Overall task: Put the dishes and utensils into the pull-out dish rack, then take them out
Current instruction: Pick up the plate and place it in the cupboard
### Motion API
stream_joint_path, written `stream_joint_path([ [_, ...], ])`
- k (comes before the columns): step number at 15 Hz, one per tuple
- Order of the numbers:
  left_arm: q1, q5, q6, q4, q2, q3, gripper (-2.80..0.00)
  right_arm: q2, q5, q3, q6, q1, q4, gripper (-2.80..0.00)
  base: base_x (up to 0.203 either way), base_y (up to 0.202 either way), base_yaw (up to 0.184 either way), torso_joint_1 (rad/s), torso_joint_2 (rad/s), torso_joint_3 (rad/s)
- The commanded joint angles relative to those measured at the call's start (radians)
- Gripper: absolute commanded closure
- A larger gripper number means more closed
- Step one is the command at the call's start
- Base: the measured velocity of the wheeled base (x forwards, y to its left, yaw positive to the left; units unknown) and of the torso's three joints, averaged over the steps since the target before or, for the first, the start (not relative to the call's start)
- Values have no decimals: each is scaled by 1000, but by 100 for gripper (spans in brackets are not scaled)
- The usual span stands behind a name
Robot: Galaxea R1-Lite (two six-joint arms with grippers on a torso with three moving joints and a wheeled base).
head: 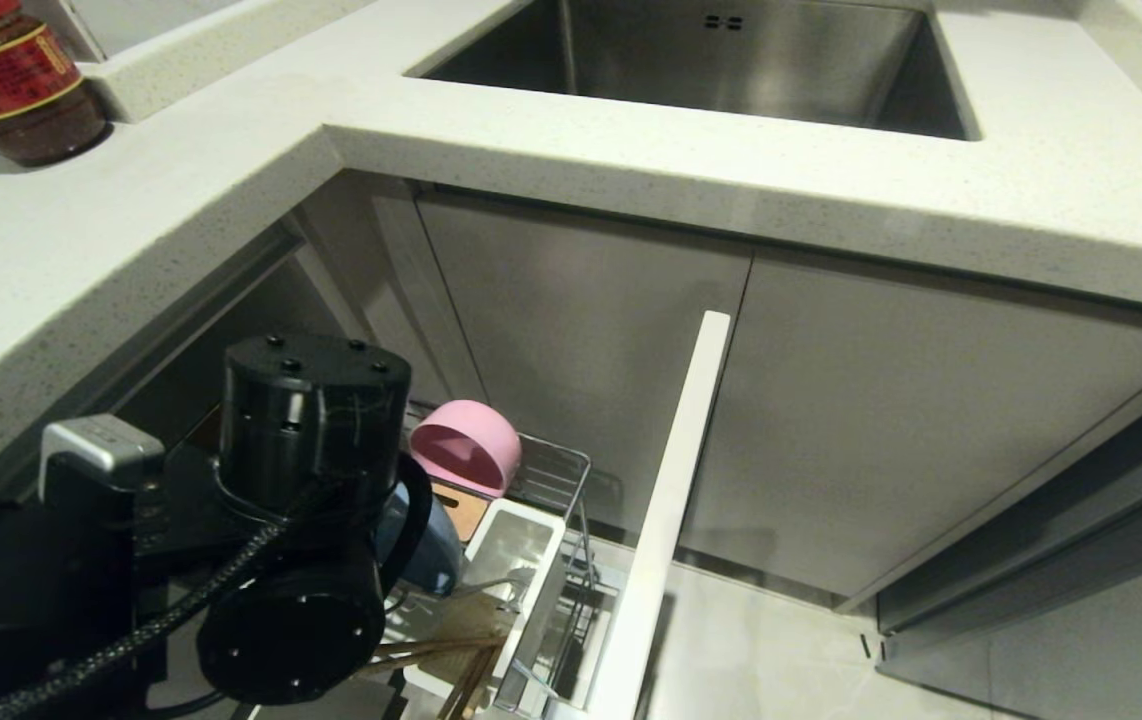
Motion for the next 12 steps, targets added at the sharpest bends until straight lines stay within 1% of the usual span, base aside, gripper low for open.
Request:
stream_joint_path([
  [1,3,7,-123,121,21,-3,0,-1,0,26,0,0,-1,0,0,0,0,0,0,0],
  [2,6,7,-138,136,25,-3,0,-1,0,26,0,0,-1,0,0,0,0,0,0,0],
  [5,13,9,-140,138,26,5,0,-1,0,26,0,0,-1,0,0,0,0,0,0,0],
  [10,68,-4,-140,140,62,11,0,-1,0,26,0,0,-1,0,0,0,0,0,0,0],
  [12,74,-8,-141,140,73,12,0,-1,0,26,0,0,-1,0,0,0,0,0,0,0],
])
